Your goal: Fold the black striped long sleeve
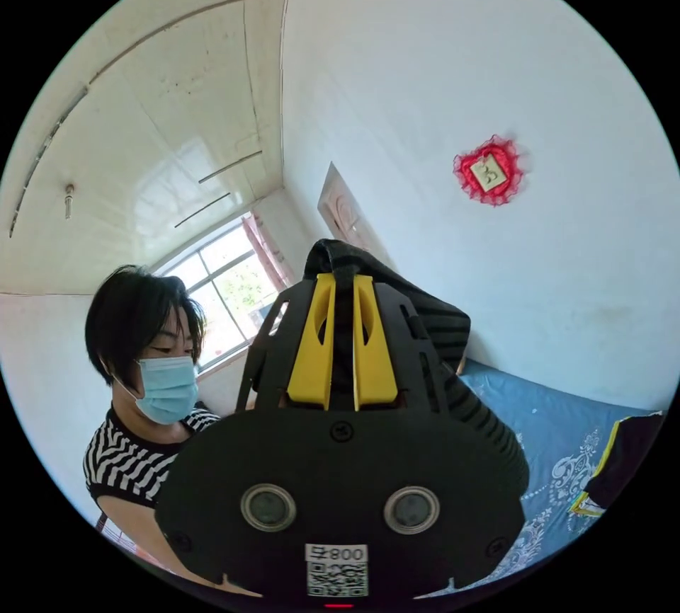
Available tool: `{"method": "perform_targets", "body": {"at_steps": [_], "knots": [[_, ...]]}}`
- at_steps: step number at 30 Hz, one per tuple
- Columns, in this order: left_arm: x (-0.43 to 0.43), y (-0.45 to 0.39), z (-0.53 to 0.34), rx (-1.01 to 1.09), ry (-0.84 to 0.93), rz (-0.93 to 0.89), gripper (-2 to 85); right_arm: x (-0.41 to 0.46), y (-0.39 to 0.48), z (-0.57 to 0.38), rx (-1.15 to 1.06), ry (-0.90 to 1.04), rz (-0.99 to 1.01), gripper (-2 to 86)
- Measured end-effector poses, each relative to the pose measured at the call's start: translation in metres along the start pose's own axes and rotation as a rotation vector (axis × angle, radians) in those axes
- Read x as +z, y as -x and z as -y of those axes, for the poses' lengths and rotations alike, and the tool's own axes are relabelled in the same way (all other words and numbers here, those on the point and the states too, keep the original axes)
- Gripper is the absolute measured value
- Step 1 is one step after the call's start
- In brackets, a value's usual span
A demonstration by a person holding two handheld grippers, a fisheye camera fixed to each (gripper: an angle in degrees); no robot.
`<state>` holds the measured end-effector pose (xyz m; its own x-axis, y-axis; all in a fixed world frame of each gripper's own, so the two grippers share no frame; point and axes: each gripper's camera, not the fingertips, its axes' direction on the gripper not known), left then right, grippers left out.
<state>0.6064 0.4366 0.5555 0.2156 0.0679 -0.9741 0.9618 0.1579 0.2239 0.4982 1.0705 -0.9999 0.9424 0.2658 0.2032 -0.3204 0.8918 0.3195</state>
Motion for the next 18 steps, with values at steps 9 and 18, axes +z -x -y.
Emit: {"method": "perform_targets", "body": {"at_steps": [9,18], "knots": [[0.097,-0.08,0.033,0.007,0.041,-0.038,20.3,0.032,-0.001,0.044,0.01,0.009,-0.016,2.3],[0.173,-0.159,0.036,0.011,0.055,-0.059,7.2,0.046,-0.023,0.061,0.05,0.019,-0.017,2.4]]}}
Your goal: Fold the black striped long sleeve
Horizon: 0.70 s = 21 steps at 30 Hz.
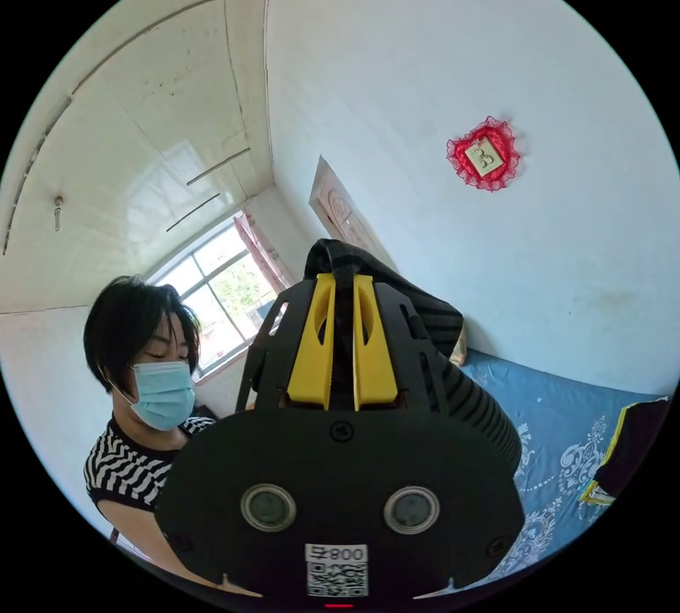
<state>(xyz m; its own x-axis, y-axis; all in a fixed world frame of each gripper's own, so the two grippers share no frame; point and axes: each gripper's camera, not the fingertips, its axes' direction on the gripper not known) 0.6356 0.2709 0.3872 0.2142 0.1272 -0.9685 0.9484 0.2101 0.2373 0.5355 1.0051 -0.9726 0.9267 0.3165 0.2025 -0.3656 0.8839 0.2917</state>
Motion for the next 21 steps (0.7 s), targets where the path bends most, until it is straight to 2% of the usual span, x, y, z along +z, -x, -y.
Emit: {"method": "perform_targets", "body": {"at_steps": [10,21], "knots": [[0.01,-0.063,-0.042,-0.11,-0.147,0.18,3.2,-0.009,-0.054,-0.013,0.089,-0.006,0.016,2.5],[0.059,-0.201,-0.084,-0.113,-0.354,0.468,2.5,-0.046,-0.126,-0.073,0.237,-0.019,0.062,2.4]]}}
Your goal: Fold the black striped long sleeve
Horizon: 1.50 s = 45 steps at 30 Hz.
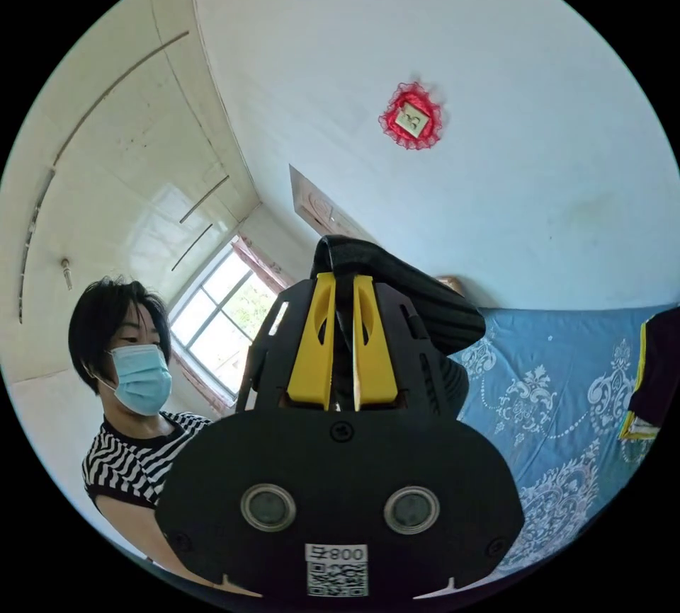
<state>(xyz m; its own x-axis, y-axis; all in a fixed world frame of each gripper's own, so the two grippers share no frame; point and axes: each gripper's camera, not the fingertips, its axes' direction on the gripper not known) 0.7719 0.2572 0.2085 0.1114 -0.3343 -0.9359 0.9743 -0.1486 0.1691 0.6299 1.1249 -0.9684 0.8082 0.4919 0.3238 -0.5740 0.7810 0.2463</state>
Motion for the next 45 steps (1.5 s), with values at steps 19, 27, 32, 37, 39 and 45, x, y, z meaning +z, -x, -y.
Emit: {"method": "perform_targets", "body": {"at_steps": [19,27,32,37,39,45], "knots": [[0.167,-0.352,-0.077,0.411,0.001,0.121,2.4,-0.187,-0.061,-0.115,0.184,-0.225,-0.043,2.6],[0.265,-0.485,-0.122,0.568,0.05,0.065,2.2,-0.261,-0.065,-0.168,0.297,-0.266,-0.115,3.5],[0.315,-0.553,-0.144,0.649,0.071,0.059,2.2,-0.302,-0.06,-0.198,0.393,-0.222,-0.254,6.4],[0.361,-0.612,-0.166,0.721,0.095,0.059,2.2,-0.342,-0.032,-0.227,0.5,-0.219,-0.531,6.6],[0.38,-0.632,-0.174,0.729,0.098,0.049,2.1,-0.365,-0.012,-0.236,0.51,-0.277,-0.618,5.7],[0.43,-0.672,-0.196,0.76,0.161,0.041,2.0,-0.351,0.106,-0.174,0.087,-0.27,-0.505,7.8]]}}
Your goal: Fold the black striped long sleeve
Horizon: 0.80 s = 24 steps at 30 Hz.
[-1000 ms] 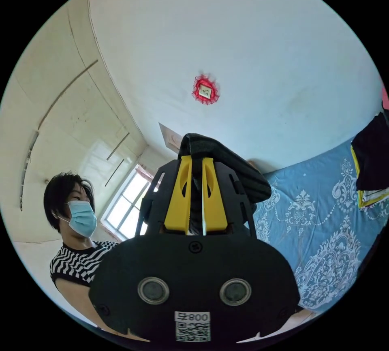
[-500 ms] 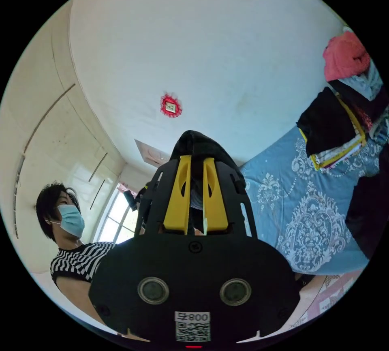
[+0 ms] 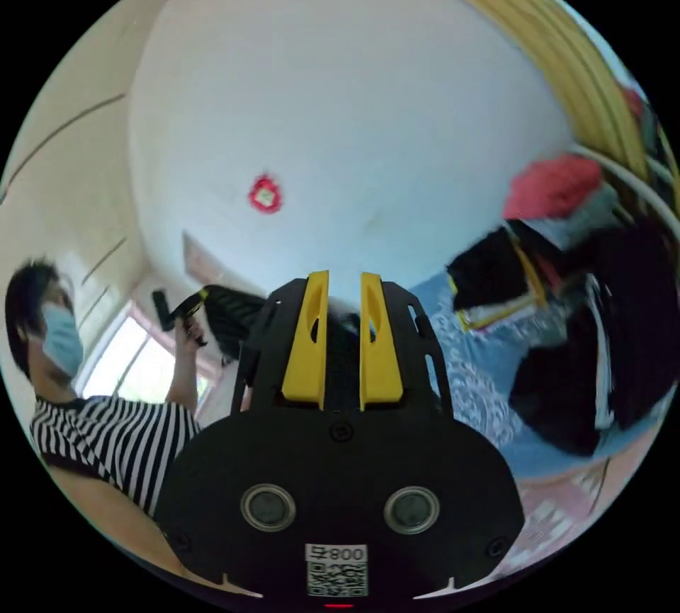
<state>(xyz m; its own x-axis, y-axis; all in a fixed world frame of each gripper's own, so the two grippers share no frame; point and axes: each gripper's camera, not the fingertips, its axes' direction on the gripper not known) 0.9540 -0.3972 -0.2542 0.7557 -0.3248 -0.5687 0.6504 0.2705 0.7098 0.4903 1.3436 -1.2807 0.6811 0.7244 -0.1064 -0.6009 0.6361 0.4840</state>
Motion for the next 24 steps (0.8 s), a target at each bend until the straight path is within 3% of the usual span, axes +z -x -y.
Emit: {"method": "perform_targets", "body": {"at_steps": [5,10,12,16,20,24], "knots": [[0.027,-0.026,0.01,0.019,0.041,-0.029,1.9,0.086,0.176,0.053,-0.48,0.292,0.193,12.9],[0.032,-0.042,0.014,0.039,0.064,-0.022,1.9,0.135,0.269,0.059,-0.693,0.429,0.068,14.6],[0.023,-0.042,0.016,0.035,0.04,-0.041,2.1,0.145,0.287,0.058,-0.728,0.436,-0.032,14.0],[0.008,-0.041,0.019,0.043,0.032,-0.03,2.6,0.15,0.317,0.074,-0.739,0.501,0.022,8.0],[-0.024,-0.024,0.012,0.041,0.027,-0.006,4.5,0.135,0.348,0.091,-0.776,0.522,-0.046,4.8],[-0.069,0.027,-0.041,-0.118,-0.01,0.003,10.2,0.12,0.363,0.111,-0.734,0.544,-0.006,4.1]]}}
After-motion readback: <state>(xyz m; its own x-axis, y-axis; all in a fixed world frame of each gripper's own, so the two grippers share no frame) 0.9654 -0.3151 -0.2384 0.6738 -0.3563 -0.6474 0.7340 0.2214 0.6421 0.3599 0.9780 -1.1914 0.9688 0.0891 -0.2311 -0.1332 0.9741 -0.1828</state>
